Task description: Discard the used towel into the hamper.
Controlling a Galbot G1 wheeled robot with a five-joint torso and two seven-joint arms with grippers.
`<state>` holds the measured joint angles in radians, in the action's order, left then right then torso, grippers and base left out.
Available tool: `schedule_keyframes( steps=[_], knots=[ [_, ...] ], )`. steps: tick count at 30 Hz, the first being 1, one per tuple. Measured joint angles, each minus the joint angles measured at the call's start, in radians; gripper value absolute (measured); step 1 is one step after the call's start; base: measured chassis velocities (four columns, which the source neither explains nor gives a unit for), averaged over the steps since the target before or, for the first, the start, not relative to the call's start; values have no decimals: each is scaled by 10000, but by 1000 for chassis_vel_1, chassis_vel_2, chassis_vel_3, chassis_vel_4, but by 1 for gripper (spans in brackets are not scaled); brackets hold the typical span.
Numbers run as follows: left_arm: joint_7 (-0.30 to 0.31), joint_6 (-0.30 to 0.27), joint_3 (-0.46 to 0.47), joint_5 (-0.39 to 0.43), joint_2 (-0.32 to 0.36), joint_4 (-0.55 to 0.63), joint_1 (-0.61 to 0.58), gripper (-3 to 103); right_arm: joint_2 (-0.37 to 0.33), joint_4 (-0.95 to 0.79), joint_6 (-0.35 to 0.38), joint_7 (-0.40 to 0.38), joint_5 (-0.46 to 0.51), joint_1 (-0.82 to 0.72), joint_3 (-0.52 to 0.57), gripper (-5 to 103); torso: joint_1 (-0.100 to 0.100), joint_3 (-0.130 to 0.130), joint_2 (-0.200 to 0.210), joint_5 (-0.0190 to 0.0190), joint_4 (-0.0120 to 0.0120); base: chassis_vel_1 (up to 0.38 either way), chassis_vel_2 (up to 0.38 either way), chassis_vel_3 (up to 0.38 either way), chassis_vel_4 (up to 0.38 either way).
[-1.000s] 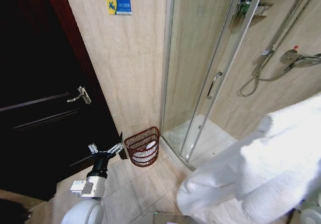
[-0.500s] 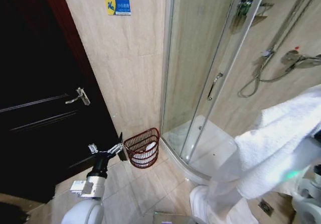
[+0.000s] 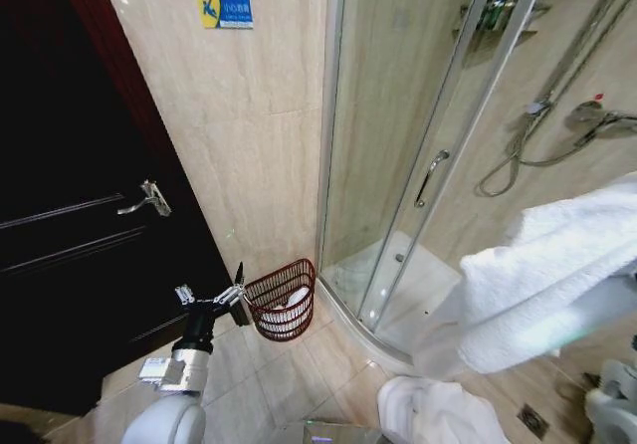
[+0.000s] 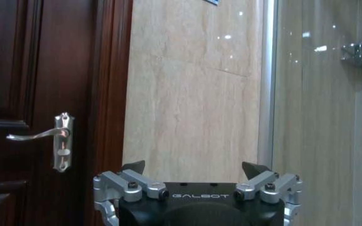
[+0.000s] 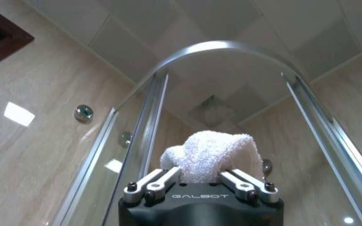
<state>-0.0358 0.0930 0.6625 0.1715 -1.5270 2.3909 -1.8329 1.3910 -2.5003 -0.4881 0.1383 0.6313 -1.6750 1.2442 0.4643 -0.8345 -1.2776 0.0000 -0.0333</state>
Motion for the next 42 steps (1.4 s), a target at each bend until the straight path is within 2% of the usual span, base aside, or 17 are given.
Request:
schedule_keyframes(
  steps=[10, 11, 13, 14, 15, 16, 24, 25, 26, 29, 33, 42],
  knots=[
    [0, 0, 0, 0, 0, 0, 0, 100, -36, 3, -75, 149, 19, -13, -1, 8, 4, -1, 1, 5, 0, 130, -121, -124, 128],
    [0, 0, 0, 0, 0, 0, 0, 100, -49, 2, -85, 194, 35, -12, 0, 8, 5, -1, 1, -13, -1, 203, -203, -234, 216],
    [0, 0, 0, 0, 0, 0, 0, 100, -49, 2, -85, 194, 35, -12, 0, 8, 5, -1, 1, -13, -1, 203, -203, -234, 216],
    [0, 0, 0, 0, 0, 0, 0, 100, -49, 3, -99, 220, 47, -5, 0, 8, 3, 0, 0, 4, -1, 235, -221, -234, 223],
    [0, 0, 0, 0, 0, 0, 0, 100, -16, 5, -191, 294, 50, 9, -67, 8, 5, -2, 1, -15, 2, 270, -305, -293, 263],
    [0, 0, 0, 0, 0, 0, 0, 100, -1, 5, -244, 317, 45, 32, -86, 8, 2, 0, 0, 7, 0, 270, -305, -287, 289],
    [0, 1, 0, 0, 0, 0, -4, 100, -75, 2, -257, 332, 33, 104, -96, 8, -8, 5, -9, -4, 2, 206, -205, -221, 226],
    [0, 1, 0, 0, 0, 0, -3, 100, -100, 1, -257, 334, 32, 127, -95, 8, -7, 4, -8, -8, 3, 78, 4, -67, 97],
    [0, 1, 0, 0, 0, 0, -2, 100, -110, 2, -256, 338, 32, 145, -97, 8, -6, 3, -7, 9, 2, 0, 0, 0, 0],
    [0, 1, 0, 0, 0, 0, 3, 100, -110, 2, -258, 367, 31, 159, -109, 8, 7, -3, 1, -2, 0, -12, 24, 33, -6],
    [0, 1, 0, 0, 0, 0, 4, 100, -125, 4, -273, 378, 31, 196, -109, 8, 14, -5, 4, 3, -6, -18, 91, 131, -9],
    [0, 1, 0, 0, 0, 0, 0, 100, -175, 3, -175, 303, -34, 246, -53, 8, 0, 0, 1, 3, 1, 71, 69, 59, 64]
  ],
)
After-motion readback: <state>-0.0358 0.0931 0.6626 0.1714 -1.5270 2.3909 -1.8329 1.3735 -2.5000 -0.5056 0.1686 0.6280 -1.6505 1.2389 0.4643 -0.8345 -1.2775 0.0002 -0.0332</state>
